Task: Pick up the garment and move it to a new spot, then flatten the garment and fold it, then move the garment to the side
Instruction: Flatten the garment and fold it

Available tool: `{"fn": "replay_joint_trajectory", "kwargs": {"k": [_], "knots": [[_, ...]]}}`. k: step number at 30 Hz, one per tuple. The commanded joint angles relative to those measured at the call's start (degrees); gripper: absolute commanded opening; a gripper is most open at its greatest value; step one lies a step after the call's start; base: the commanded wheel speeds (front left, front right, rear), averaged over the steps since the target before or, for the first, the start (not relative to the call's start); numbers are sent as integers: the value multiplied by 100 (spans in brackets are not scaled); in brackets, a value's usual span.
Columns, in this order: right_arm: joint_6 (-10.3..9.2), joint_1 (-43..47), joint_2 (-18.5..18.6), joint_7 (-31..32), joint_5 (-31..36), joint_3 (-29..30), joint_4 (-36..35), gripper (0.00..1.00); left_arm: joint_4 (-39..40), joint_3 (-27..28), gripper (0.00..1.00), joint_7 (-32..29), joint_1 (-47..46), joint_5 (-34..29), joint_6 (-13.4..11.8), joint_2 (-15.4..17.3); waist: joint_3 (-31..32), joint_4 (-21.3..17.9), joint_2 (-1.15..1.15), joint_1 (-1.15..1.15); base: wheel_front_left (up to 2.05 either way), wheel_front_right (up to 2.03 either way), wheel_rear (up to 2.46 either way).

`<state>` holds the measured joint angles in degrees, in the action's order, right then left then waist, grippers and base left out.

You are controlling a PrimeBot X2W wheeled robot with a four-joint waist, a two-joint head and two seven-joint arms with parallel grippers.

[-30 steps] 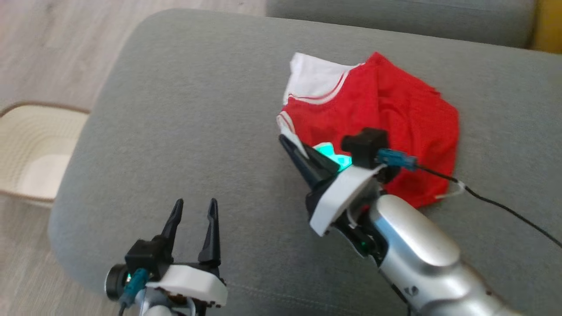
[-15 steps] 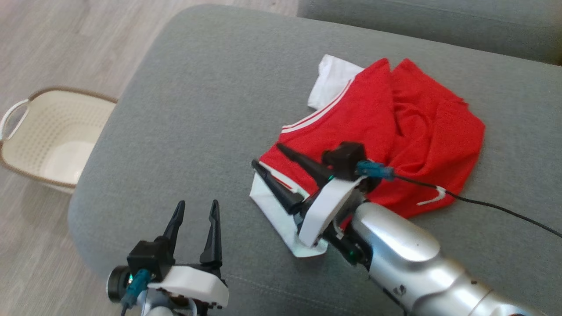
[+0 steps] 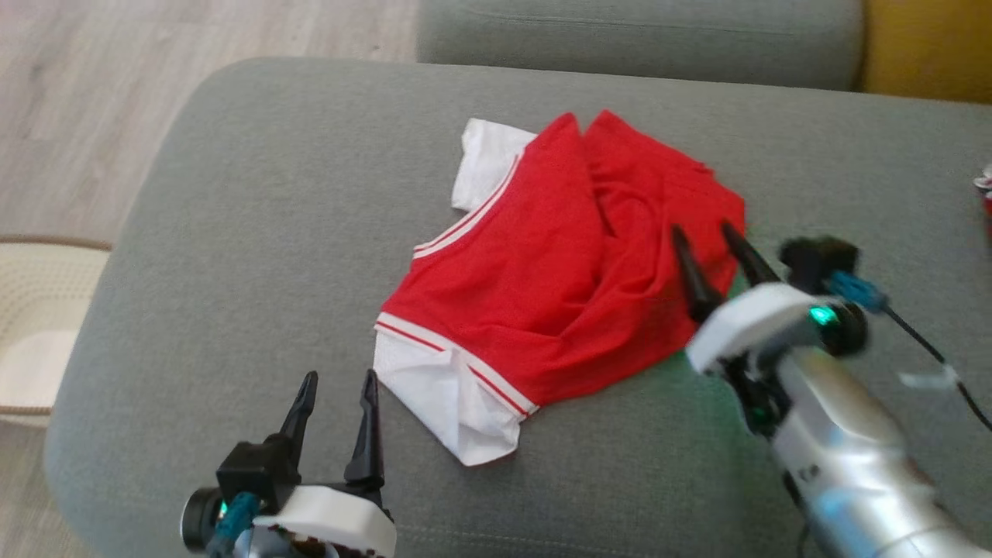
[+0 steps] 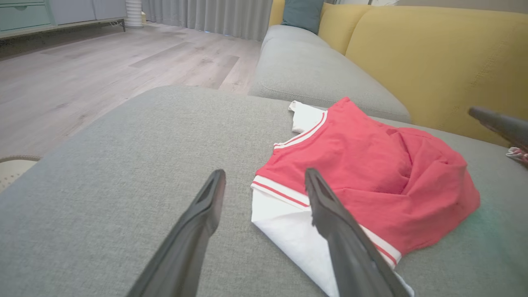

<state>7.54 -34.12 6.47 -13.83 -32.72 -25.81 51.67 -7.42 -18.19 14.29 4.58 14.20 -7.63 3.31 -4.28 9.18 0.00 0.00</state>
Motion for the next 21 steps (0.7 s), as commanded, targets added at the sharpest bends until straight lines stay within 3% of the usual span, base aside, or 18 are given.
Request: {"fn": "replay_joint_trajectory", "kwargs": {"k": [1, 10, 21], "knots": [[-5, 15, -18, -89, 111, 72, -55, 100, 206, 171, 100, 71, -162, -45, -16, -28, 0, -89, 0, 0, 0, 0, 0], [-5, 57, 109, -104, 731, 1112, 749, 100, 240, 150, 100, 71, -268, -89, 40, -30, -195, -63, 0, 0, 0, 0, 0], [-5, -470, -35, 143, 981, 1536, 1613, 100, 186, 172, 100, 71, -399, -130, 72, -32, -395, 366, 0, 0, 0, 0, 0]]}}
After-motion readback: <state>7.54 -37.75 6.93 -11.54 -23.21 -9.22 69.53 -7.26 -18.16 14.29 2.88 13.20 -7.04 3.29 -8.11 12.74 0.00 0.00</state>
